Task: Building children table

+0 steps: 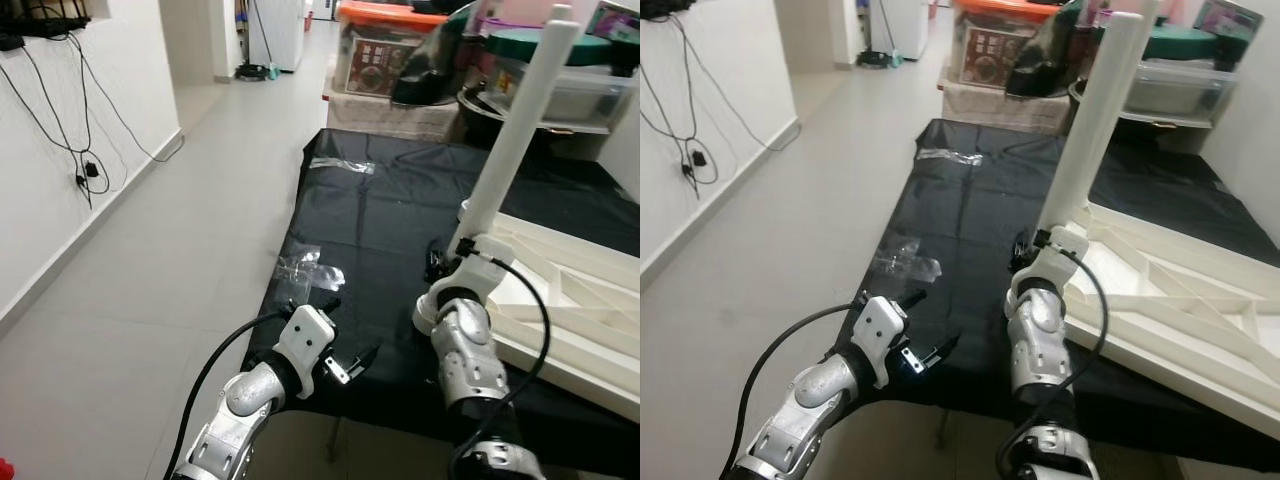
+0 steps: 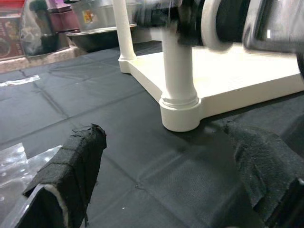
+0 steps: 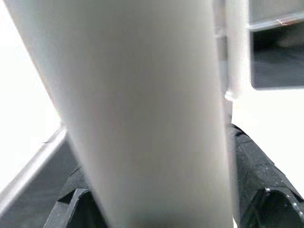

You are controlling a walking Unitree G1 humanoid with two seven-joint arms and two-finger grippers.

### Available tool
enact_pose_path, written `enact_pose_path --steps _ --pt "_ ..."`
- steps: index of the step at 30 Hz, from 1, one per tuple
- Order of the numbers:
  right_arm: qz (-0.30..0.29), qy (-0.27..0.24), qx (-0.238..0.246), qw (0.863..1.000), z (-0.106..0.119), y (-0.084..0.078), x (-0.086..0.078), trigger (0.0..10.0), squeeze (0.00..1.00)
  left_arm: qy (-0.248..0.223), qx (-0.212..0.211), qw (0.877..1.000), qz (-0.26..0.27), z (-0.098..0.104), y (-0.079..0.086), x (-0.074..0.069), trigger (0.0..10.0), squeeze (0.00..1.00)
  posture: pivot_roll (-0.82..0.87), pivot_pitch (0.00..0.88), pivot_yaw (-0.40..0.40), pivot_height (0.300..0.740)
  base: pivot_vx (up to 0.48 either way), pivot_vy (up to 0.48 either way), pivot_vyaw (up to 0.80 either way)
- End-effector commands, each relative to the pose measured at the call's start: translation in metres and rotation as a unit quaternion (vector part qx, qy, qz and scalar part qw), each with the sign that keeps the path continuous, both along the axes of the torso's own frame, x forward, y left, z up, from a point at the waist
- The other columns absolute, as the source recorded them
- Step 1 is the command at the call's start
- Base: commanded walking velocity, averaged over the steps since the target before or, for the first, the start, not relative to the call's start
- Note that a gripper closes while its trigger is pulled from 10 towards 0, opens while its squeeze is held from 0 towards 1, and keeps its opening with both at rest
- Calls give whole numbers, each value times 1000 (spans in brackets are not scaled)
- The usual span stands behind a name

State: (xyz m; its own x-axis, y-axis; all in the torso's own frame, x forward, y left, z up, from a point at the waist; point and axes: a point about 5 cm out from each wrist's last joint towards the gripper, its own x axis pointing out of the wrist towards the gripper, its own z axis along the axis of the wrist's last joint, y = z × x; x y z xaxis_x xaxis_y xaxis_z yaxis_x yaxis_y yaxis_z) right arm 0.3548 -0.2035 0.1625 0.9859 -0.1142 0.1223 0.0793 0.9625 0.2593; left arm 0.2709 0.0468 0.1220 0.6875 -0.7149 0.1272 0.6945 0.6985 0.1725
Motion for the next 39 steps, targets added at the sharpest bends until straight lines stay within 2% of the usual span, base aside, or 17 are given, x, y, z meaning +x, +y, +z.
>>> enact_pose_path --steps 1,4,8,10,11,14,16,20,21,22,26,28,30,31,32,33,39 --pt "56 -14 7 998 7 -2 3 10000 0 2 4 1000 -4 -2 -2 -1 10000 0 120 0 -94 740 0 0 0" --pt "142 -28 3 989 14 -4 2 10000 0 2 3 1000 -4 -2 -3 -1 10000 0 122 0 -96 740 0 0 0" --pt "303 -28 -29 952 18 9 -6 10000 0 1 3 1000 -4 -2 -3 -1 10000 0 122 0 -97 740 0 0 0" --pt "378 -20 -61 923 16 18 -12 10000 0 0 3 1000 -4 -2 -4 -1 10000 0 128 0 -101 740 0 0 0" --pt "439 -12 -82 895 13 26 -18 10000 0 0 3 1000 -4 -1 -4 -1 10000 0 134 0 -107 740 0 0 0" --pt "483 -6 -89 871 10 31 -22 10000 0 0 2 1000 -4 -1 -4 -2 10000 0 137 0 -109 740 0 0 0" --pt "569 9 -105 815 4 47 -30 10000 0 0 2 1000 -4 -1 -4 -2 10000 0 139 0 -108 740 0 0 0" --pt "611 20 -110 784 1 53 -34 10000 0 0 3 1000 -4 -2 -4 -2 10000 0 139 0 -108 740 0 0 0" --pt "616 29 -115 779 -3 56 -33 4902 0 0 3 1000 -4 -1 -3 -2 10000 0 143 0 -111 740 0 0 0" --pt "610 31 -115 784 -4 57 -30 0 0 0 2 1000 -3 -1 -3 -2 10000 0 146 0 -113 740 0 0 0" --pt "592 33 -121 796 -5 57 -26 0 0 0 2 1000 -3 -1 -2 -2 10000 0 146 0 -113 740 0 0 0" --pt "528 27 -124 840 -5 53 -16 0 0 0 2 1000 -3 -1 -2 -2 10000 0 144 0 -111 740 0 0 0" --pt "528 27 -124 840 -5 53 -16 0 0 0 2 1000 -3 -1 -2 -2 10000 0 144 0 -111 740 0 0 0" --pt "387 22 -105 916 0 40 0 0 0 0 3 1000 -3 -1 -1 -2 10000 0 142 0 -107 740 0 0 0" --pt "387 22 -105 916 0 40 0 0 0 0 3 1000 -3 -1 -1 -2 10000 0 142 0 -107 740 0 0 0" --pt "330 28 -91 939 1 33 5 0 0 0 3 1000 -3 -1 -1 -2 10000 0 142 0 -107 740 0 0 0" --pt "280 33 -82 956 2 27 10 0 0 1 3 1000 -3 -1 -2 -2 10000 0 142 0 -107 740 0 0 0"
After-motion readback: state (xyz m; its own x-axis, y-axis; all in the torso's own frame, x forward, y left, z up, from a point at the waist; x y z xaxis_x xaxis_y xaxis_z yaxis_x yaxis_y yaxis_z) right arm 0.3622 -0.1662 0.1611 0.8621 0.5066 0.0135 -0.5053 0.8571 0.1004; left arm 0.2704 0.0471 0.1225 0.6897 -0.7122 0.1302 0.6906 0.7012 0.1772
